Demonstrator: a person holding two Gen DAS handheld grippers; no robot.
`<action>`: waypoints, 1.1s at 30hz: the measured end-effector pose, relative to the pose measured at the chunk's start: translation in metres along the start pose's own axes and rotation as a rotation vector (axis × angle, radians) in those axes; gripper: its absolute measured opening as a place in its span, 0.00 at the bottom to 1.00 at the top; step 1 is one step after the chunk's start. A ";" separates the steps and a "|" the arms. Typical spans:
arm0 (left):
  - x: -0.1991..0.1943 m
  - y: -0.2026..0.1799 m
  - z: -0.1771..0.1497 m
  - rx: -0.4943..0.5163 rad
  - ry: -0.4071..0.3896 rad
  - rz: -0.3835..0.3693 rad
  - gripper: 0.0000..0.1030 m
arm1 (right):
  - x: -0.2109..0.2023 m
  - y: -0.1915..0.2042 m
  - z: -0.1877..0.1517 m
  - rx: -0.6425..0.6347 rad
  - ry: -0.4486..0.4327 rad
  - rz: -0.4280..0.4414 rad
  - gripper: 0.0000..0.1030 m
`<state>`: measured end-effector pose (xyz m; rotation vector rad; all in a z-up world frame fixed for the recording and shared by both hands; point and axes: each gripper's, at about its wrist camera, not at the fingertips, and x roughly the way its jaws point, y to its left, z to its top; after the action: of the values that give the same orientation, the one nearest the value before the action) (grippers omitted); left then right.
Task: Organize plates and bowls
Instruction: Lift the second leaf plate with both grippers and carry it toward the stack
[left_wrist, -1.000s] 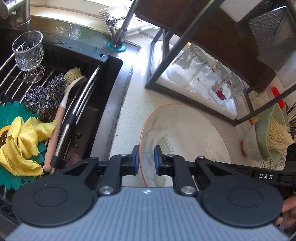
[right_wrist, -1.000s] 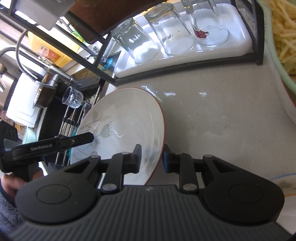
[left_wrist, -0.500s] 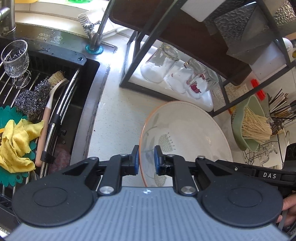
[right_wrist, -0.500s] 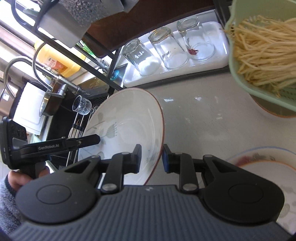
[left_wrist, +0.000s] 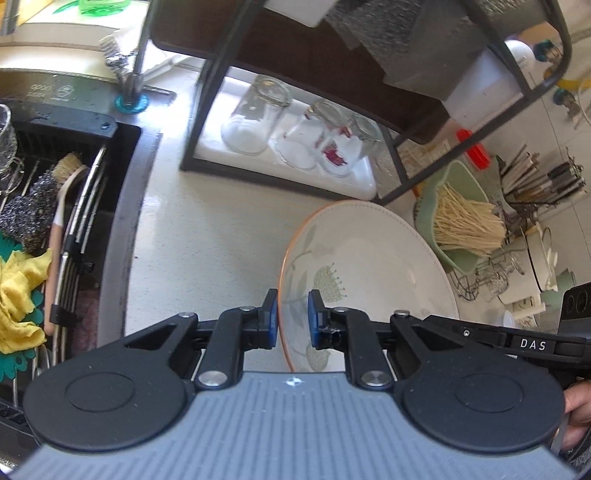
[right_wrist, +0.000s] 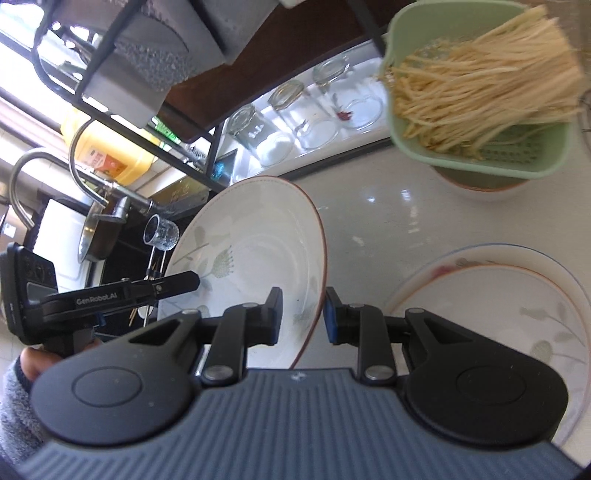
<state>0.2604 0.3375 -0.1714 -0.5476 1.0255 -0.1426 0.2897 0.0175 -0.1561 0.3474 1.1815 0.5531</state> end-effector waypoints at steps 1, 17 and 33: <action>0.001 -0.003 0.000 0.008 0.005 -0.008 0.17 | -0.004 -0.001 -0.002 0.008 -0.007 -0.004 0.26; 0.028 -0.053 -0.017 0.153 0.131 -0.146 0.17 | -0.068 -0.025 -0.043 0.105 -0.138 -0.130 0.26; 0.078 -0.108 -0.045 0.271 0.242 -0.167 0.17 | -0.093 -0.083 -0.091 0.261 -0.225 -0.231 0.26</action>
<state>0.2785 0.1998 -0.1956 -0.3735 1.1722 -0.4987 0.1984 -0.1063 -0.1604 0.4751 1.0587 0.1527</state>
